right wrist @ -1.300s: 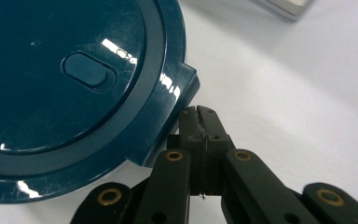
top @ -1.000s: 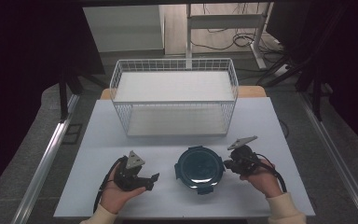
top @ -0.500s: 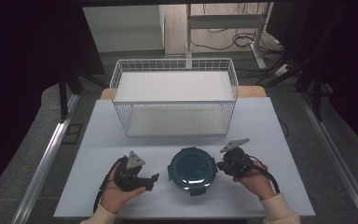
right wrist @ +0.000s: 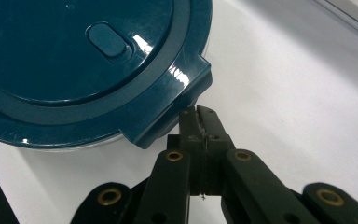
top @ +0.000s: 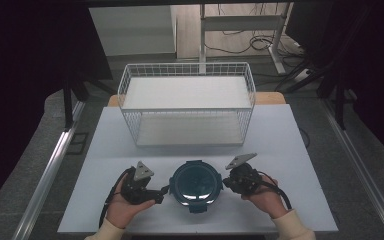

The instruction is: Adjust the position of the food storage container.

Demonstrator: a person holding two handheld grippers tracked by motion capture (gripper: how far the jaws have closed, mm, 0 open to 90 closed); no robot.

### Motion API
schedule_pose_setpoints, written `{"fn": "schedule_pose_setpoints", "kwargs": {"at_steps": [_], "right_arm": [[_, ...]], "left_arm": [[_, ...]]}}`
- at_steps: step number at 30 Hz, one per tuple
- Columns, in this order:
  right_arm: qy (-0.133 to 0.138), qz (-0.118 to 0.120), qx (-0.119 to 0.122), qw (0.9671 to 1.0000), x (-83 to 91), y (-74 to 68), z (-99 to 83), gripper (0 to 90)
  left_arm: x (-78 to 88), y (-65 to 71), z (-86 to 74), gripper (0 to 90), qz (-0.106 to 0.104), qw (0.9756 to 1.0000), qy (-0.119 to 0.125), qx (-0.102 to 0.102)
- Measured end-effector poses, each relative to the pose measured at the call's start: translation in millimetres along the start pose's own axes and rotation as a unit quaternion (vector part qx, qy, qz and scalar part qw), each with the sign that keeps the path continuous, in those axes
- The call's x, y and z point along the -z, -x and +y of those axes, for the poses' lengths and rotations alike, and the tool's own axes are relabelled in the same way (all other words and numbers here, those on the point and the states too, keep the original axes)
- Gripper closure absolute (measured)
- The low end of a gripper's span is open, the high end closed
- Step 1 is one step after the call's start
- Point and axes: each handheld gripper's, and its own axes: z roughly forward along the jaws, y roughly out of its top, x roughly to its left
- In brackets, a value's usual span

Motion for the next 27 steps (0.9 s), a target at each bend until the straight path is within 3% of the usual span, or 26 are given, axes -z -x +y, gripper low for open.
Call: {"fn": "schedule_pose_setpoints", "kwargs": {"at_steps": [5,6,12,16,19,21,25,27], "right_arm": [[0.03,0.016,-0.011,0.9993,4.1,4.8,-2.8,90.0],[0.042,0.0,-0.015,0.999,10.5,4.8,-4.0,90.0],[0.07,-0.006,-0.04,0.9967,22.4,6.7,-17.2,90.0],[0.098,0.004,-0.06,0.9934,26.7,4.0,-32.6,90.0],[0.129,0.013,-0.074,0.9888,29.9,2.0,-43.3,88.5],[0.141,0.02,-0.084,0.9863,29.7,5.2,-46.8,79.6],[0.16,0.043,-0.116,0.9794,26.8,10.2,-44.0,49.7],[0.161,0.045,-0.118,0.9787,24.9,9.2,-42.7,39.4]], "left_arm": [[2.5,-2.2,-0.1,18.8,0.003,1.0,0.003,0.003],[4.8,-4.6,-0.3,18.8,0.005,1.0,0.005,0.005],[6.5,-8.8,-1.1,18.8,0.009,0.9999,0.008,0.012],[9.1,-8.7,-0.4,18.8,0.011,0.9998,0.012,0.013],[10.3,-9.5,-0.2,18.7,0.008,0.9997,0.015,0.015],[11.0,-10.1,-0.1,18.1,0.008,0.9996,0.018,0.022],[13.5,-14.1,0.1,15.6,0.01,0.9986,0.024,0.046],[15.3,-17.8,-0.6,14.9,0.011,0.9975,0.028,0.063]]}}
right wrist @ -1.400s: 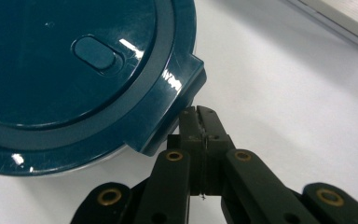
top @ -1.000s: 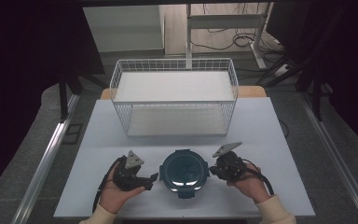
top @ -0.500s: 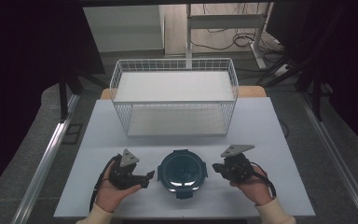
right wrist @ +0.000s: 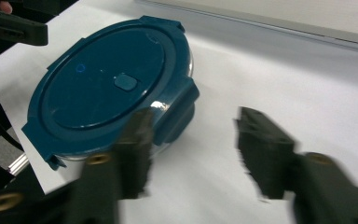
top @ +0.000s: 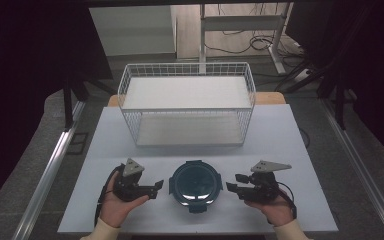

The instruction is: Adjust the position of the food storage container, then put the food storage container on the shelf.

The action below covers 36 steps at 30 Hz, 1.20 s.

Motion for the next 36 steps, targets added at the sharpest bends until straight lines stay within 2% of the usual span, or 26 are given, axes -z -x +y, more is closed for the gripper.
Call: {"fn": "schedule_pose_setpoints", "kwargs": {"at_steps": [2,3,8,14,18,21,26,30,33,35,36], "right_arm": [[0.002,-0.012,0.004,0.9999,-2.5,-2.0,-0.6,33.4],[0.0,-0.01,0.002,0.9999,-3.7,-2.1,-0.7,30.3],[-0.001,-0.014,0.004,0.9999,-5.9,-2.9,-0.3,25.2],[-0.012,-0.017,0.001,0.9998,-8.4,-3.2,0.1,22.7],[-0.012,-0.012,-0.009,0.9998,-10.4,-4.8,1.9,20.6],[-0.012,-0.007,-0.017,0.9998,-13.4,-5.8,2.9,19.4],[-0.018,0.007,-0.042,0.9989,-21.1,-6.1,3.9,17.8],[-0.022,0.017,-0.06,0.9978,-28.6,-5.7,6.4,16.1],[-0.027,0.018,-0.073,0.9968,-34.4,-4.8,8.7,14.2],[-0.029,0.02,-0.082,0.996,-38.0,-3.8,9.3,13.5],[-0.029,0.023,-0.089,0.9953,-40.1,-2.9,9.4,13.1]], "left_arm": [[2.3,-4.7,-0.2,14.5,-0.004,0.9998,0.003,0.019],[3.0,-6.0,-0.2,14.2,-0.007,0.9996,0.004,0.026],[4.2,-9.3,1.7,13.0,-0.032,0.9979,0.011,0.056],[0.3,-7.2,0.4,12.1,-0.05,0.9969,0.005,0.061],[-1.2,-6.5,0.5,11.7,-0.071,0.9947,0.008,0.074],[-6.2,-6.0,-0.4,11.6,-0.091,0.9921,0.002,0.087],[-16.6,-5.2,-1.9,11.4,-0.128,0.9849,-0.009,0.115],[-24.7,-3.8,-3.1,11.4,-0.144,0.9811,-0.016,0.129],[-31.4,-4.0,-3.6,11.5,-0.16,0.9763,-0.021,0.144],[-35.9,-4.3,-4.2,11.6,-0.182,0.9693,-0.022,0.164],[-37.4,-4.5,-4.3,11.6,-0.191,0.9665,-0.022,0.17]]}}
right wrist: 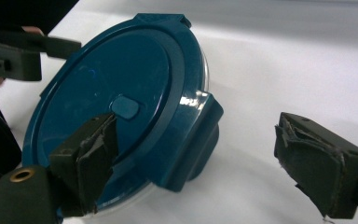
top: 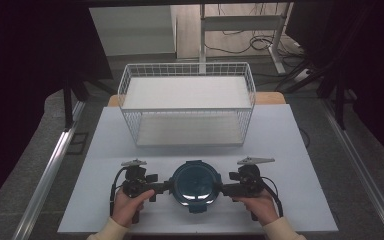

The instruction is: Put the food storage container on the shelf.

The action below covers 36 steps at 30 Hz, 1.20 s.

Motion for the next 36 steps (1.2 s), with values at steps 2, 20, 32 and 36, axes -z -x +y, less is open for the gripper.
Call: {"fn": "schedule_pose_setpoints", "kwargs": {"at_steps": [2,20,32,36], "right_arm": [[-0.003,0.008,-0.012,0.9999,-3.9,1.3,1.0,12.3],[-0.018,0.065,-0.078,0.9947,-25.7,-2.5,-2.0,14.1],[-0.024,0.082,-0.132,0.9876,-24.5,-1.2,-6.6,22.8],[-0.018,0.093,-0.154,0.9835,-21.8,4.4,-8.0,28.1]], "left_arm": [[-4.2,-0.5,0.1,11.4,-0.004,1.0,0.001,0.003],[-29.1,-0.8,-2.3,15.3,-0.058,0.997,-0.032,0.039],[-26.8,-2.6,-4.8,28.4,-0.089,0.9928,-0.036,0.071],[-24.4,-2.5,-4.7,33.3,-0.086,0.9935,-0.031,0.068]]}}
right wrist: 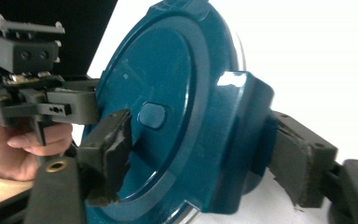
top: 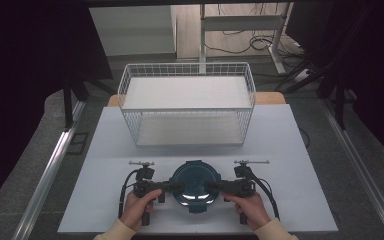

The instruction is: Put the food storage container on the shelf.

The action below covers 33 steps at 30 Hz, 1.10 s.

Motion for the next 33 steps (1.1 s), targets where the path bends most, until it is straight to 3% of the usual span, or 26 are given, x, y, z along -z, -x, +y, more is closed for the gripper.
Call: {"fn": "schedule_pose_setpoints", "kwargs": {"at_steps": [5,22,25,33], "right_arm": [[0.01,0.006,-0.009,0.9999,4.2,0.4,-1.5,32.9],[0.042,0.007,0.014,0.999,13.5,-9.6,-8.7,39.9],[0.042,0.006,0.021,0.9989,14.1,-11.4,-9.2,40.1],[0.044,0.006,0.04,0.9982,14.6,-17.0,-10.7,40.6]], "left_arm": [[2.6,2.0,-1.4,34.6,0.001,1.0,0.004,0.005],[12.1,11.8,-6.7,38.9,0.01,0.9997,0.02,-0.003],[13.5,12.2,-6.6,39.6,0.008,0.9997,0.025,0.004],[20.1,17.5,-5.3,40.5,0.017,0.999,0.036,-0.018]]}}
